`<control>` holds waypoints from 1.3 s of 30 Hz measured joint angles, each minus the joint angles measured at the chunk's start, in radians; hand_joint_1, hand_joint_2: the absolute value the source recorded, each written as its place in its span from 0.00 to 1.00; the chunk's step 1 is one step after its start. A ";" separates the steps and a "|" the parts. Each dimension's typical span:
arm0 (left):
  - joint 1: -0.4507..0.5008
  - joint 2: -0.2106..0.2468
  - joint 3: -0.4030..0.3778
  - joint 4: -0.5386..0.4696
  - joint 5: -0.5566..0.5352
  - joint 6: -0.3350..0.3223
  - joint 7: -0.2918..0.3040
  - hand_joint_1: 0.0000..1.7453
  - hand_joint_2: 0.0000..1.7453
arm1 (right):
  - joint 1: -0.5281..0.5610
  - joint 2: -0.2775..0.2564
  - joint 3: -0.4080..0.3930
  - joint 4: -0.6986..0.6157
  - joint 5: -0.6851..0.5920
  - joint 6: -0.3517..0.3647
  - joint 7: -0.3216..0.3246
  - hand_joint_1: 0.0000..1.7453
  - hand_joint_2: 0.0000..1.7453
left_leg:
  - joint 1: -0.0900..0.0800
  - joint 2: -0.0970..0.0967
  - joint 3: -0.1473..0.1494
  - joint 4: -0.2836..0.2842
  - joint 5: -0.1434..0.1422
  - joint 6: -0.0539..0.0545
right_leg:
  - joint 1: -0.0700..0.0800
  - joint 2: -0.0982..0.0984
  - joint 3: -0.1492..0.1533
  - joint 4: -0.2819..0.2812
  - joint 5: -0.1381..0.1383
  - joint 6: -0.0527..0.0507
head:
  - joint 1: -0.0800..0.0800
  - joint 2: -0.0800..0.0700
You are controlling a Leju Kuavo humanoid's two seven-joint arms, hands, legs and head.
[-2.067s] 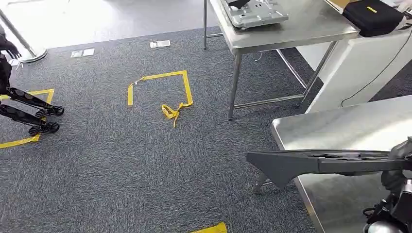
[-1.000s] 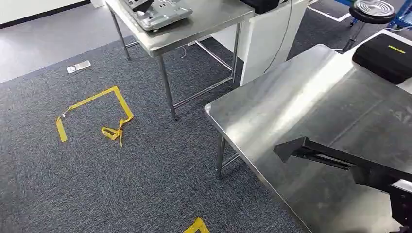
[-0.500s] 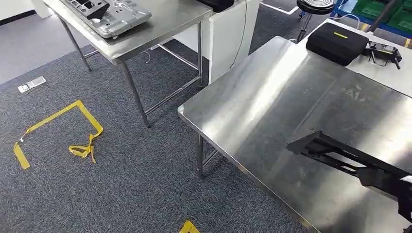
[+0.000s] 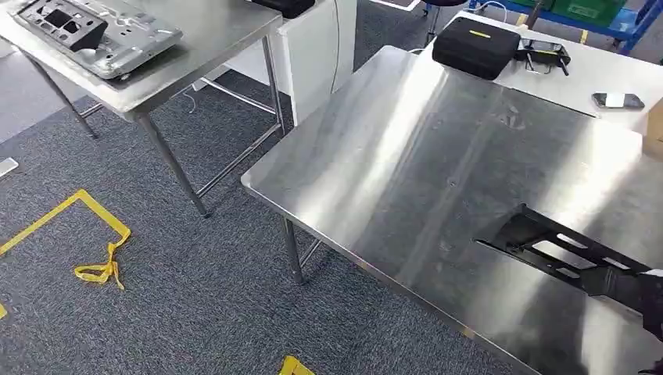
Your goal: Take the parts from the cabinet and place them on the table.
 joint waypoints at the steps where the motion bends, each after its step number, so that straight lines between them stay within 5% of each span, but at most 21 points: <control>1: -0.003 0.000 -0.001 0.000 -0.003 0.000 -0.002 0.00 1.00 | -0.011 -0.006 0.000 0.012 0.003 0.005 0.004 1.00 1.00 | 0.006 -0.053 -0.005 0.018 -0.016 -0.010 | -0.008 0.010 -0.001 -0.001 0.002 -0.004 | -0.001 0.000; 3: -0.002 -0.001 -0.002 0.000 -0.008 0.000 -0.006 0.00 1.00 | -0.050 -0.020 0.002 0.045 0.009 0.013 0.009 1.00 1.00 | 0.009 -0.124 -0.065 0.153 -0.098 -0.012 | -0.008 0.031 -0.003 -0.001 0.005 -0.020 | -0.003 0.000; 5: -0.002 0.000 -0.003 0.000 -0.008 0.000 -0.006 0.00 1.00 | -0.062 -0.023 0.003 0.066 0.010 0.013 0.009 1.00 1.00 | 0.009 -0.136 -0.141 0.301 -0.154 -0.013 | -0.004 0.053 -0.005 0.000 0.005 -0.021 | -0.005 0.000; 6: -0.001 0.000 -0.003 0.000 -0.009 0.000 -0.006 0.00 1.00 | -0.066 -0.026 0.005 0.077 0.011 0.013 0.009 1.00 1.00 | 0.009 -0.136 -0.157 0.325 -0.149 -0.012 | -0.002 0.066 -0.005 0.001 0.005 -0.021 | -0.004 0.000; 9: 0.000 0.000 -0.003 0.000 -0.010 -0.001 -0.006 0.00 1.00 | -0.090 -0.037 0.008 0.109 0.018 0.016 0.011 1.00 1.00 | 0.011 -0.151 -0.079 0.139 -0.020 -0.003 | -0.003 0.106 -0.001 0.002 0.005 -0.020 | -0.005 0.000; 10: 0.000 0.000 -0.003 0.000 -0.011 -0.002 -0.006 0.00 1.00 | -0.102 -0.042 0.010 0.124 0.019 0.018 0.013 1.00 1.00 | 0.016 -0.190 -0.042 0.058 0.017 -0.001 | -0.004 0.117 -0.001 0.003 0.005 -0.019 | -0.005 0.000; 11: 0.000 0.002 -0.003 0.001 -0.014 -0.003 -0.001 0.00 1.00 | -0.115 -0.047 0.014 0.140 0.020 0.020 0.013 1.00 1.00 | 0.020 -0.246 -0.027 0.021 0.009 0.001 | 0.005 0.127 -0.006 0.008 0.005 -0.016 | -0.004 0.000; 15: -0.002 0.008 -0.004 0.001 -0.018 -0.073 0.023 0.00 1.00 | -0.152 -0.082 0.031 0.206 0.024 0.023 0.019 1.00 1.00 | 0.006 -0.190 -0.028 0.011 0.021 0.022 | 0.001 0.174 -0.024 -0.007 0.021 0.020 | -0.003 0.000; 17: -0.003 0.014 -0.004 0.001 -0.020 -0.100 0.025 0.00 1.00 | -0.170 -0.101 0.038 0.242 0.025 0.022 0.020 1.00 1.00 | 0.009 -0.166 -0.023 -0.006 0.032 0.039 | 0.002 0.075 -0.055 0.046 -0.006 0.015 | 0.000 0.000; 18: -0.001 0.017 -0.004 0.001 -0.020 -0.107 0.027 0.00 1.00 | -0.186 -0.105 0.044 0.262 0.025 0.023 0.020 1.00 1.00 | 0.008 -0.151 -0.024 -0.005 0.032 0.041 | 0.003 0.051 -0.091 0.114 -0.038 0.012 | 0.007 0.000; 21: 0.003 0.021 -0.004 0.001 -0.027 -0.129 0.038 0.00 1.00 | -0.205 -0.112 0.058 0.311 0.032 0.022 0.023 1.00 1.00 | 0.004 -0.107 -0.027 -0.004 0.030 0.043 | 0.003 0.040 -0.188 0.320 -0.102 0.019 | 0.008 0.000; 22: 0.004 0.022 -0.004 0.002 -0.030 -0.132 0.040 0.00 1.00 | -0.208 -0.114 0.062 0.324 0.036 0.021 0.026 1.00 1.00 | 0.004 -0.096 -0.027 -0.004 0.030 0.043 | 0.001 0.039 -0.180 0.304 -0.091 0.027 | 0.007 0.000; 24: 0.003 0.022 -0.005 0.001 -0.037 -0.140 0.042 0.00 1.00 | -0.223 -0.127 0.070 0.350 0.048 0.019 0.030 1.00 1.00 | 0.005 -0.071 -0.025 -0.004 0.027 0.039 | -0.002 0.020 -0.094 0.148 -0.031 0.048 | 0.007 0.000; 25: 0.002 0.023 -0.005 0.001 -0.039 -0.147 0.049 0.00 1.00 | -0.234 -0.134 0.073 0.360 0.055 0.019 0.032 1.00 1.00 | 0.004 -0.060 -0.022 -0.003 0.025 0.036 | -0.002 -0.012 -0.037 0.046 -0.001 0.054 | 0.007 0.000; 26: 0.001 0.027 -0.005 0.001 -0.040 -0.151 0.056 0.00 1.00 | -0.245 -0.137 0.076 0.373 0.059 0.018 0.036 1.00 1.00 | -0.007 -0.051 -0.019 -0.001 0.020 0.030 | 0.003 -0.070 -0.012 -0.008 0.002 0.044 | 0.011 0.000; 30: 0.001 0.031 -0.020 0.001 -0.060 -0.183 0.056 0.00 1.00 | -0.264 -0.160 0.086 0.417 0.095 0.012 0.048 1.00 1.00 | -0.012 -0.009 -0.008 -0.004 0.011 0.017 | 0.012 -0.017 -0.012 -0.005 0.015 0.013 | 0.002 0.000; 31: 0.000 0.032 -0.022 0.001 -0.063 -0.188 0.055 0.00 1.00 | -0.269 -0.166 0.090 0.428 0.103 0.011 0.050 1.00 1.00 | -0.005 -0.033 -0.011 0.003 0.003 0.006 | -0.011 -0.007 -0.011 -0.008 0.019 0.004 | 0.003 0.000; 33: 0.003 0.032 -0.025 0.002 -0.069 -0.191 0.055 0.00 1.00 | -0.284 -0.176 0.094 0.441 0.110 0.008 0.054 1.00 1.00 | 0.000 -0.117 -0.050 0.100 -0.063 -0.001 | -0.008 0.014 -0.013 -0.008 0.020 -0.015 | -0.002 0.000; 36: 0.009 0.035 -0.030 0.006 -0.072 -0.195 0.058 0.00 1.00 | -0.304 -0.178 0.111 0.474 0.174 -0.013 0.065 1.00 1.00 | 0.004 -0.137 -0.162 0.320 -0.146 -0.007 | -0.004 0.039 -0.015 -0.007 0.021 -0.021 | -0.003 0.000; 37: 0.011 0.035 -0.032 0.007 -0.073 -0.202 0.061 0.00 1.00 | -0.315 -0.185 0.121 0.497 0.219 -0.025 0.074 1.00 1.00 | 0.006 -0.137 -0.168 0.318 -0.128 -0.008 | -0.004 0.049 -0.015 -0.007 0.022 -0.022 | -0.003 0.000; 39: 0.010 0.039 -0.037 0.008 -0.083 -0.208 0.075 0.00 1.00 | -0.345 -0.197 0.138 0.536 0.296 -0.040 0.090 1.00 1.00 | 0.012 -0.137 -0.116 0.191 -0.040 -0.006 | -0.006 0.063 -0.013 -0.006 0.022 -0.021 | -0.003 0.000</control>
